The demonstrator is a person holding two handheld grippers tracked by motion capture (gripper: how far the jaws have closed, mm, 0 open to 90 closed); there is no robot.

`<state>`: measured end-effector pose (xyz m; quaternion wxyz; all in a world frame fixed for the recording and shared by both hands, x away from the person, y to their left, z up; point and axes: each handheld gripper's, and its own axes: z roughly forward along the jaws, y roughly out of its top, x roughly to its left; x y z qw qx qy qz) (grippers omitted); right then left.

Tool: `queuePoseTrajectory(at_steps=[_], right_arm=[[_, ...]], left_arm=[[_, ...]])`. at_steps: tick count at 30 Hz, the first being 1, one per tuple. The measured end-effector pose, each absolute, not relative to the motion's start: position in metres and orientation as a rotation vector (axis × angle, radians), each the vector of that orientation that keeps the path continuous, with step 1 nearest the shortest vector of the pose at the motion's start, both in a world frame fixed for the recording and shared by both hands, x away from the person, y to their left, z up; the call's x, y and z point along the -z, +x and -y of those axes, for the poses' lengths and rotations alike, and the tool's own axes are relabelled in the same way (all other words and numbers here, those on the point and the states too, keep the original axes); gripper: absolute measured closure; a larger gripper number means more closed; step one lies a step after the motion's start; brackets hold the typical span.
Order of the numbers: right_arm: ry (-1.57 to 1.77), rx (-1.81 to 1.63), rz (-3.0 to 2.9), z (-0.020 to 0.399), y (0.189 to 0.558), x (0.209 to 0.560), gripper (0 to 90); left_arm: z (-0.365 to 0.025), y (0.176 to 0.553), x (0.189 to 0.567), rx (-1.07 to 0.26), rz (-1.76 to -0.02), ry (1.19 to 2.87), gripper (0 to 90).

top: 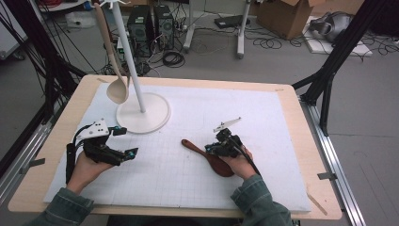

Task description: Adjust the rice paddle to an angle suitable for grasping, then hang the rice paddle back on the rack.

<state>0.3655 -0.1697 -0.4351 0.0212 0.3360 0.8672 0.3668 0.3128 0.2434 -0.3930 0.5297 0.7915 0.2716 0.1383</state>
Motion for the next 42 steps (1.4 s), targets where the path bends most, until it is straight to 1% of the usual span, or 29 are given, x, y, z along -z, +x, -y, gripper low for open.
queuePoseTrajectory(at_steps=[1, 2, 6, 7, 10, 12, 18, 24, 30, 32, 33, 40, 42], right_arm=[[1.044, -1.146, -2.679, 0.171, 0.366, 0.434, 86.7], [1.055, -1.164, -2.659, 0.174, 0.365, 0.432, 83.6], [1.07, -1.19, -2.635, 0.178, 0.364, 0.427, 79.1], [1.064, -1.218, -2.618, 0.18, 0.363, 0.425, 73.8], [1.061, -1.247, -2.61, 0.182, 0.361, 0.422, 62.4], [1.049, -1.262, -2.617, 0.182, 0.36, 0.421, 56.8], [0.982, -1.245, -2.657, 0.175, 0.354, 0.42, 50.2], [0.945, -1.217, -2.681, 0.17, 0.353, 0.421, 49.8], [0.91, -1.159, -2.707, 0.162, 0.352, 0.423, 55.6], [0.904, -1.152, -2.708, 0.16, 0.352, 0.423, 56.2], [0.893, -1.132, -2.713, 0.157, 0.353, 0.424, 58.4], [0.853, -1.042, -2.737, 0.149, 0.353, 0.429, 66.0], [0.846, -1.019, -2.737, 0.148, 0.353, 0.43, 69.7]], left_arm=[[-0.243, 0.313, 0.393, -0.33, -0.648, 1.889, 6.5], [-0.244, 0.313, 0.393, -0.329, -0.65, 1.888, 6.5], [-0.244, 0.313, 0.393, -0.328, -0.652, 1.885, 6.5], [-0.245, 0.314, 0.393, -0.326, -0.651, 1.881, 6.5], [-0.246, 0.314, 0.393, -0.326, -0.654, 1.876, 6.5], [-0.246, 0.314, 0.393, -0.328, -0.656, 1.875, 6.5], [-0.247, 0.315, 0.393, -0.333, -0.657, 1.875, 6.5], [-0.246, 0.315, 0.393, -0.333, -0.656, 1.876, 6.5], [-0.244, 0.316, 0.392, -0.33, -0.65, 1.875, 6.5], [-0.244, 0.316, 0.392, -0.331, -0.646, 1.875, 6.5], [-0.244, 0.316, 0.392, -0.329, -0.647, 1.873, 6.5], [-0.244, 0.315, 0.391, -0.322, -0.644, 1.872, 6.6], [-0.244, 0.315, 0.391, -0.323, -0.643, 1.873, 6.6]])
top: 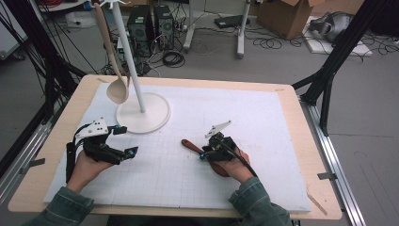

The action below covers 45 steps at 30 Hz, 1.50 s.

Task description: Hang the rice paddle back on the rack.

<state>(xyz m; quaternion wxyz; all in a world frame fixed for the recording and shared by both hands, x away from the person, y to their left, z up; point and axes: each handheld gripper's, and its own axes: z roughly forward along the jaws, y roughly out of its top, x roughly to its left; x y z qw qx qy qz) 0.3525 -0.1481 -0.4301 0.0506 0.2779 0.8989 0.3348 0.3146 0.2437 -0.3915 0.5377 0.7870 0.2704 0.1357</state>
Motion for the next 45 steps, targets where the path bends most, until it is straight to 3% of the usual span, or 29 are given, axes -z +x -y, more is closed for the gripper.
queuePoseTrajectory(at_steps=[5, 13, 45], right_arm=[[0.829, -0.983, -2.736, 0.144, 0.351, 0.432, 75.4], [0.824, -0.982, -2.698, 0.143, 0.346, 0.433, 77.4], [0.737, -1.173, -2.692, 0.148, 0.332, 0.419, 78.2]], left_arm=[[-0.243, 0.314, 0.391, -0.319, -0.646, 1.872, 7.1], [-0.239, 0.313, 0.391, -0.3, -0.642, 1.872, 10.1], [-0.22, 0.313, 0.395, -0.205, -0.596, 1.901, 25.1]])
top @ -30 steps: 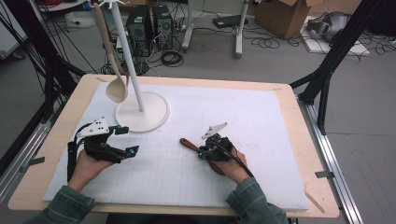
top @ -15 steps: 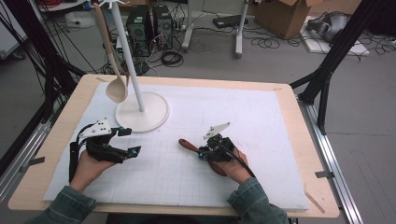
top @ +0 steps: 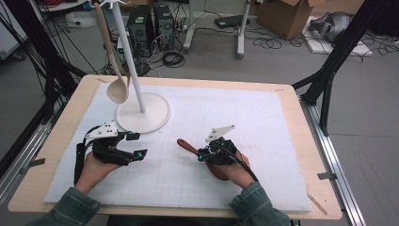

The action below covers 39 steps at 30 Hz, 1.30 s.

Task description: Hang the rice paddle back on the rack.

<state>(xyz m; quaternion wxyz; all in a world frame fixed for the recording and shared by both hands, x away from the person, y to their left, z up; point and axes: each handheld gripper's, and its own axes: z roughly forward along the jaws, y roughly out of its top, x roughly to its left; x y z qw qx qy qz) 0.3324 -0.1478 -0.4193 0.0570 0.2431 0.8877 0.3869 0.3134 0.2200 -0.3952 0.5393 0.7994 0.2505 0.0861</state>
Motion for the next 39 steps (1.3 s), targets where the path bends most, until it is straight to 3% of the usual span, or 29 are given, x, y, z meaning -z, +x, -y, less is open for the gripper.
queuePoseTrajectory(at_steps=[39], right_arm=[[0.548, -1.42, -2.627, 0.111, 0.305, 0.39, 78.2]], left_arm=[[-0.169, 0.314, 0.403, -0.022, -0.474, 1.944, 37.7]])
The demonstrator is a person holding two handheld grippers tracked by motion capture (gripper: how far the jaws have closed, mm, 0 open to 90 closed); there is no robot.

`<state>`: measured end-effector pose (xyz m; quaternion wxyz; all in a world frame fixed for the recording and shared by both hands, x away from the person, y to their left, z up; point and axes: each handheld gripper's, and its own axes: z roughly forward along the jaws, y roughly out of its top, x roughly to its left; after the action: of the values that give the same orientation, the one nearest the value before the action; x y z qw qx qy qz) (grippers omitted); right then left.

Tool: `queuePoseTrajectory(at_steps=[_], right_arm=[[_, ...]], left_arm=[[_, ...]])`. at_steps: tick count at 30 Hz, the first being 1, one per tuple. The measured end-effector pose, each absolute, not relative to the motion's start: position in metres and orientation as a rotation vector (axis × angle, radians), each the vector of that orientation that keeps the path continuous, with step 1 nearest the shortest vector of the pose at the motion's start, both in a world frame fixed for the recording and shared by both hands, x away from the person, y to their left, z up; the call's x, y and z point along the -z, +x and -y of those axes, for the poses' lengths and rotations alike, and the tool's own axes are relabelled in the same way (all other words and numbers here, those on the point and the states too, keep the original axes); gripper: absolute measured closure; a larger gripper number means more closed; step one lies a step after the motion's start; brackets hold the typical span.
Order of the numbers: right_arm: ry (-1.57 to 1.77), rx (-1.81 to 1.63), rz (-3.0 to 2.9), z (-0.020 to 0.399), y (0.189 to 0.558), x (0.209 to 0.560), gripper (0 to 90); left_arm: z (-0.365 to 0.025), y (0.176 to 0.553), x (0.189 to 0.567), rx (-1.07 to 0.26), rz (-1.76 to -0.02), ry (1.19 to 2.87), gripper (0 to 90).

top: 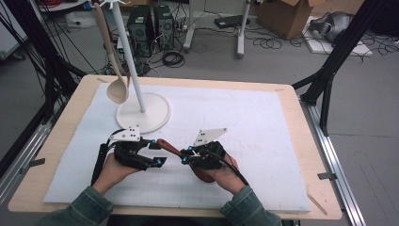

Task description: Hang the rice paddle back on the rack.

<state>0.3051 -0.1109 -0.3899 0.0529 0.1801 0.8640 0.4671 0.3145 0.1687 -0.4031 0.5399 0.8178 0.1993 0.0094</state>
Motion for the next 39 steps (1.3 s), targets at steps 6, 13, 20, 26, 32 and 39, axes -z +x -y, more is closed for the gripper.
queuePoseTrajectory(at_steps=[6, 13, 20, 26, 32, 39], right_arm=[[0.535, -1.424, -2.628, 0.103, 0.304, 0.391, 78.2], [0.532, -1.427, -2.628, 0.097, 0.304, 0.394, 78.2], [0.521, -1.415, -2.639, 0.092, 0.304, 0.399, 78.3], [0.519, -1.426, -2.641, 0.092, 0.304, 0.399, 76.8], [0.521, -1.423, -2.668, 0.092, 0.306, 0.401, 70.6], [0.509, -1.423, -2.68, 0.091, 0.307, 0.402, 70.6]], left_arm=[[-0.166, 0.315, 0.403, -0.006, -0.475, 1.932, 38.4], [-0.167, 0.316, 0.404, 0.004, -0.485, 1.925, 41.4], [-0.166, 0.316, 0.404, 0.003, -0.493, 1.931, 44.5], [-0.167, 0.316, 0.403, 0.007, -0.5, 1.917, 47.4], [-0.167, 0.316, 0.402, 0.006, -0.506, 1.911, 49.4], [-0.166, 0.316, 0.399, 0.006, -0.519, 1.898, 53.8]])
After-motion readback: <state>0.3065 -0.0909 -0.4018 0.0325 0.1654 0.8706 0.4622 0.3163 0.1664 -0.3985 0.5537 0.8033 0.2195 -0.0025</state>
